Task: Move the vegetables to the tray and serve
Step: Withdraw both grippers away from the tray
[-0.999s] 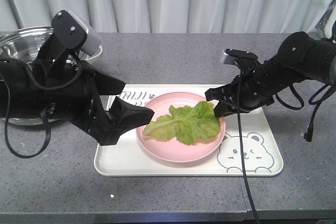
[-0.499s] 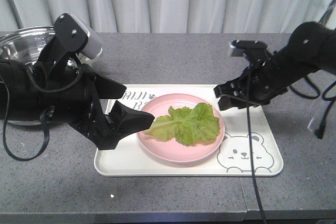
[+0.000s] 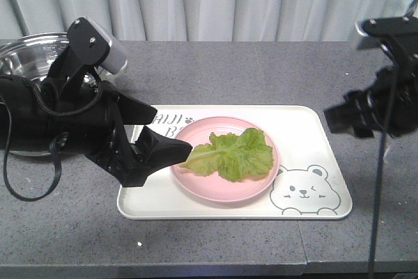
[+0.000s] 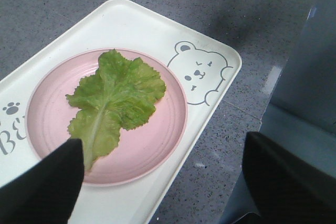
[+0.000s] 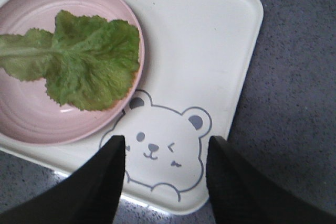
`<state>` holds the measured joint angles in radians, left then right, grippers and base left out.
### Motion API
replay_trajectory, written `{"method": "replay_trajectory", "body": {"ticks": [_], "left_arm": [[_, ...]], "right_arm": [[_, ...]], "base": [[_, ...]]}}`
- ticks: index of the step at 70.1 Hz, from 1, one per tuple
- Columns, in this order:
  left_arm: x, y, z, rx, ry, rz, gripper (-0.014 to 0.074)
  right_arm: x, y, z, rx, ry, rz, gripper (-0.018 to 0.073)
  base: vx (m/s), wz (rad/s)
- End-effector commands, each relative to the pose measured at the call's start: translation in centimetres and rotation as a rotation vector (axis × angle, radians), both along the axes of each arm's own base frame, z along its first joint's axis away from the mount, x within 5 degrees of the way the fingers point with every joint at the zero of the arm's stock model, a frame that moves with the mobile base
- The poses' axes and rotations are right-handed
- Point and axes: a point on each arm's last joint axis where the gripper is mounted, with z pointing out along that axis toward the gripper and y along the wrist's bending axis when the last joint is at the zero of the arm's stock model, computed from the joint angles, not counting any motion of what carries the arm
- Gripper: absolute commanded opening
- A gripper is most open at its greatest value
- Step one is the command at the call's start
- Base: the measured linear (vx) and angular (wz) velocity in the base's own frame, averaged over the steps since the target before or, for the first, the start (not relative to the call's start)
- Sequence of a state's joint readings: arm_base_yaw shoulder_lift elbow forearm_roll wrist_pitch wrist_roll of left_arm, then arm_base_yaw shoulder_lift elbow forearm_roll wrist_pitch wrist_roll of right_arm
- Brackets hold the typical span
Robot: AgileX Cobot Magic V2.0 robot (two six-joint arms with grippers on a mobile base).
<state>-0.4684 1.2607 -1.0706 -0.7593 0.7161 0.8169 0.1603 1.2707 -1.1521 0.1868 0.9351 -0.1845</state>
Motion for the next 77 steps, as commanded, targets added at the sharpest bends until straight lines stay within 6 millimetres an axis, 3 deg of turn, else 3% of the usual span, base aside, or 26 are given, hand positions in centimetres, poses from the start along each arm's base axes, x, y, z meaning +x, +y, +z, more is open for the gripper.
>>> {"method": "replay_trajectory", "body": {"ticks": [1, 14, 24, 36, 51, 77], "left_arm": [[-0.4, 0.6, 1.9, -0.070, -0.008, 0.065, 0.0583], [0.8, 3.3, 0.6, 0.028, 0.111, 0.238, 0.0583], [1.7, 5.4, 0.4, 0.048, 0.141, 0.345, 0.0583], [2.6, 7.4, -0.4, 0.055, 0.214, 0.433, 0.0583], [5.0, 7.6, -3.8, 0.109, 0.367, 0.448, 0.0575], [8.1, 6.8, -8.7, 0.103, 0.544, 0.503, 0.0526]], "right_arm": [[-1.6, -0.8, 1.0, -0.029, -0.108, -0.026, 0.0338], [-3.0, -2.2, -1.3, -0.074, -0.060, -0.096, 0.0339], [-2.1, -5.1, -2.7, -0.027, -0.006, -0.211, 0.0339], [-0.5, -6.8, -4.7, 0.088, 0.084, -0.215, 0.0339], [1.5, -6.9, -7.2, 0.112, 0.189, -0.174, 0.0339], [3.9, -6.8, -8.2, 0.138, 0.228, -0.124, 0.0339]], "base": [[0.00, 0.00], [0.00, 0.00], [0.00, 0.00], [0.00, 0.00], [0.00, 0.00], [0.00, 0.00]]}}
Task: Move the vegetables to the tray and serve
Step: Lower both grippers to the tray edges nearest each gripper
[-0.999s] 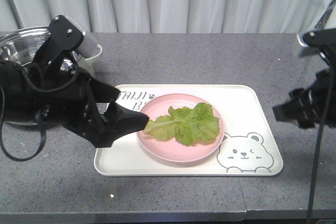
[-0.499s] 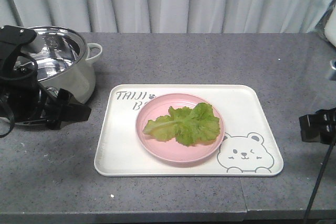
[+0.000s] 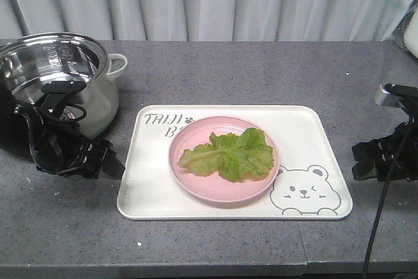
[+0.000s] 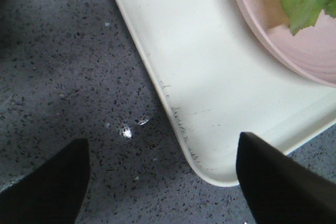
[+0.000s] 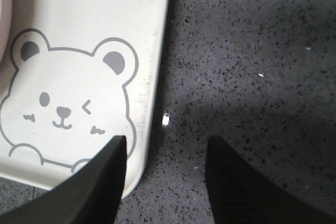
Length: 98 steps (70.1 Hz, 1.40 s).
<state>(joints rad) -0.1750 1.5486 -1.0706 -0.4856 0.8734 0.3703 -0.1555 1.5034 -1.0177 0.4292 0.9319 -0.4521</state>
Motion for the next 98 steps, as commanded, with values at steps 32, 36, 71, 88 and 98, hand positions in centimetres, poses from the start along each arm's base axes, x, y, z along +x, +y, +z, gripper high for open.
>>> {"method": "replay_trajectory", "body": {"ticks": [32, 36, 71, 88, 98], "left_arm": [[1.9, -1.8, -0.8, -0.108, -0.017, 0.089, 0.0502], [1.9, -2.1, -0.8, -0.105, -0.029, 0.083, 0.0502], [1.9, -2.6, -0.6, -0.142, -0.030, 0.098, 0.0502], [1.7, -3.3, -0.6, -0.144, -0.028, 0.076, 0.0502], [1.6, -3.5, -0.6, -0.142, -0.028, 0.069, 0.0502]], "right_arm": [[2.6, 1.0, 0.7, 0.002, -0.065, 0.074, 0.0339], [2.8, 1.4, 0.3, -0.004, -0.052, 0.092, 0.0339], [3.7, 1.8, -0.7, -0.012, -0.066, 0.086, 0.0339], [4.1, 2.0, -1.8, 0.014, -0.038, 0.097, 0.0339], [4.2, 2.1, -2.2, 0.029, -0.030, 0.108, 0.0325]], "base": [[0.00, 0.00], [0.00, 0.00], [0.00, 0.00], [0.00, 0.00], [0.00, 0.00]]}}
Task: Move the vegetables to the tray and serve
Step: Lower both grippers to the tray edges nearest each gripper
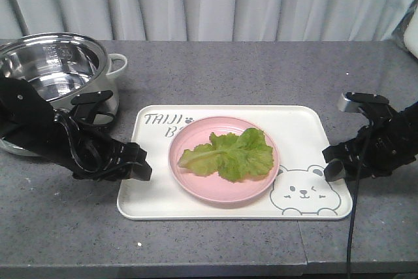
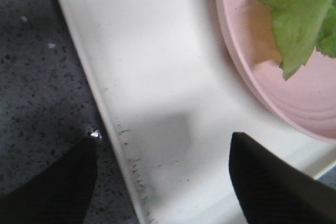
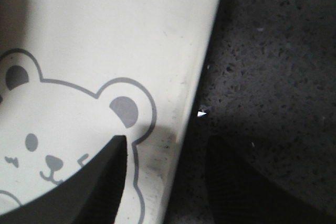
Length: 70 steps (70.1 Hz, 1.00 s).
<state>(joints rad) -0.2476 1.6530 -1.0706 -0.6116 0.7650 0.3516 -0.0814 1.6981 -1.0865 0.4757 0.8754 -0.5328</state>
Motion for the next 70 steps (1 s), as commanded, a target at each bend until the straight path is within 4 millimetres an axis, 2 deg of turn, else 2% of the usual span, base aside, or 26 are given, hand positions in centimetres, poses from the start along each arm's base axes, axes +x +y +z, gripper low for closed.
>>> {"method": "replay_trajectory", "body": {"ticks": [1, 32, 55, 70], "left_arm": [[0.1, -0.4, 2.1, -0.050, -0.066, 0.024, 0.0502], [-0.2, -0.5, 1.9, -0.052, -0.027, 0.003, 0.0489], [0.4, -0.8, -0.3, -0.042, 0.059, 0.016, 0.0444], [0.6, -0.7, -0.3, -0.040, 0.038, 0.029, 0.0347]], "right_arm": [[0.4, 0.2, 1.7, 0.017, -0.071, 0.005, 0.0322], [0.2, 0.4, 1.5, 0.034, -0.047, 0.036, 0.0235], [0.2, 0.4, 1.5, 0.036, -0.045, 0.043, 0.0235], [0.2, 0.4, 1.5, 0.036, -0.045, 0.043, 0.0235]], "base": [[0.00, 0.00], [0.00, 0.00], [0.00, 0.00], [0.00, 0.00]]}}
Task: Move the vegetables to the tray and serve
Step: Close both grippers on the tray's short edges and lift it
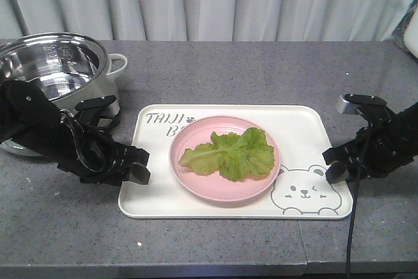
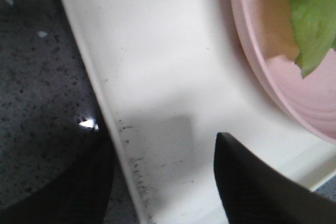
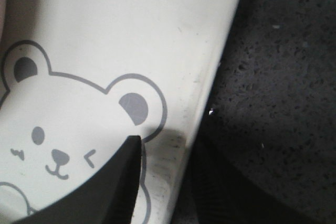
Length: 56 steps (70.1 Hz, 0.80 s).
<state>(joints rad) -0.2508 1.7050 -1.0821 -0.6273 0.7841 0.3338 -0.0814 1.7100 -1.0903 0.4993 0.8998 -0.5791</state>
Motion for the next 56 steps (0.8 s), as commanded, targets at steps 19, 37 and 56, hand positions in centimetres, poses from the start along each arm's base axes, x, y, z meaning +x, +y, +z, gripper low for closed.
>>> {"method": "replay_trajectory", "body": {"ticks": [19, 37, 56], "left_arm": [[0.2, -0.3, 1.1, -0.029, -0.031, 0.021, 0.0094], [0.2, -0.3, 1.1, -0.029, -0.031, 0.021, -0.0007], [-0.4, -0.1, 2.5, -0.035, -0.070, 0.009, -0.0007]], "right_arm": [[0.1, 0.2, 1.7, 0.016, -0.056, 0.004, 0.0134], [0.1, 0.2, 1.7, 0.017, -0.056, 0.002, -0.0015], [-0.5, 0.4, 3.2, 0.037, -0.078, -0.013, -0.0006]], "base": [[0.00, 0.00], [0.00, 0.00], [0.00, 0.00]]}}
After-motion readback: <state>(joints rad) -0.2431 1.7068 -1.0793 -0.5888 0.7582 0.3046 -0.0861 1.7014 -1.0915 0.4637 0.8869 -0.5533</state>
